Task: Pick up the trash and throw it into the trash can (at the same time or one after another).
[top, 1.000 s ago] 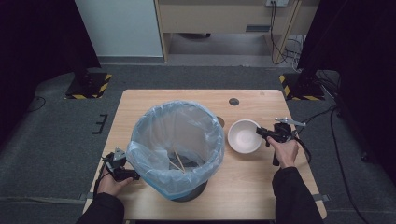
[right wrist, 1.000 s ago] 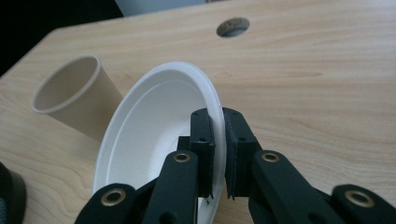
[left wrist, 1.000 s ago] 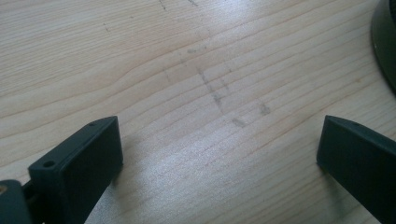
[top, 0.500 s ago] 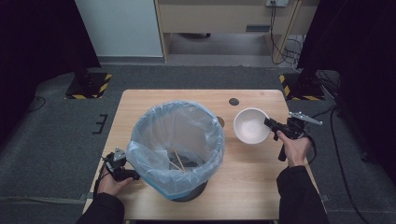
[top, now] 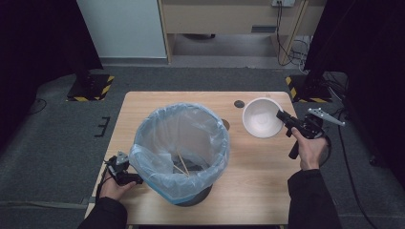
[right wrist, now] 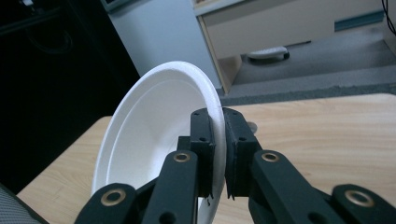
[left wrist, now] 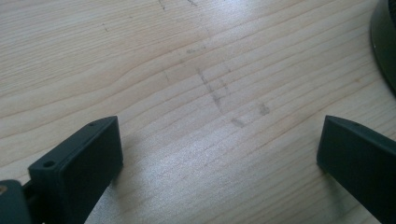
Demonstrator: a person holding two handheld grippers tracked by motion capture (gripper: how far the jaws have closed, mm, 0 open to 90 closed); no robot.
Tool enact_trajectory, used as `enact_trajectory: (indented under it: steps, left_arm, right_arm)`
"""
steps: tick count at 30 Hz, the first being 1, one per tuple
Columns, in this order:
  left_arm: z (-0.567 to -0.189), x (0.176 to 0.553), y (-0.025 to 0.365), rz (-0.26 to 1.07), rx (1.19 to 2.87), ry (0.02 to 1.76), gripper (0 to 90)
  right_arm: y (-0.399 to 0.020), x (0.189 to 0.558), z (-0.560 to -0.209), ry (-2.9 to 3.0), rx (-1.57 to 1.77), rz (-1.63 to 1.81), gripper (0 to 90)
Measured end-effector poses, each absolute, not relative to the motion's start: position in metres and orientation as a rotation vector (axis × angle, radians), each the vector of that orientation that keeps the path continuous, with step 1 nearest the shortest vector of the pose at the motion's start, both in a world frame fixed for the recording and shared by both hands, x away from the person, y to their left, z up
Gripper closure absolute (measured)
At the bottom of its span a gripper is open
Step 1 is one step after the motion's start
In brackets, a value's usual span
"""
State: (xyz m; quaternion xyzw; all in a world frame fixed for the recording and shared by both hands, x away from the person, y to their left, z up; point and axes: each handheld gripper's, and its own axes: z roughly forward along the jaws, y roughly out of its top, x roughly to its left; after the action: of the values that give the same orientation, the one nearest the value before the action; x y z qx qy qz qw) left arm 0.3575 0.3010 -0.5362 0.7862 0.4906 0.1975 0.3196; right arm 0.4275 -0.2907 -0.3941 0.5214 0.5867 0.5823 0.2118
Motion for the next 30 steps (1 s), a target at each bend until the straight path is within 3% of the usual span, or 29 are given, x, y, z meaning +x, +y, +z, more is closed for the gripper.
enact_trajectory:
  steps: [30]
  left_arm:
    - [-0.536, 0.357, 0.301, 0.519, 2.069, 1.286, 0.0]
  right_arm:
    - [-0.270, 0.379, -0.309, 1.475, 1.115, 1.944, 84.1]
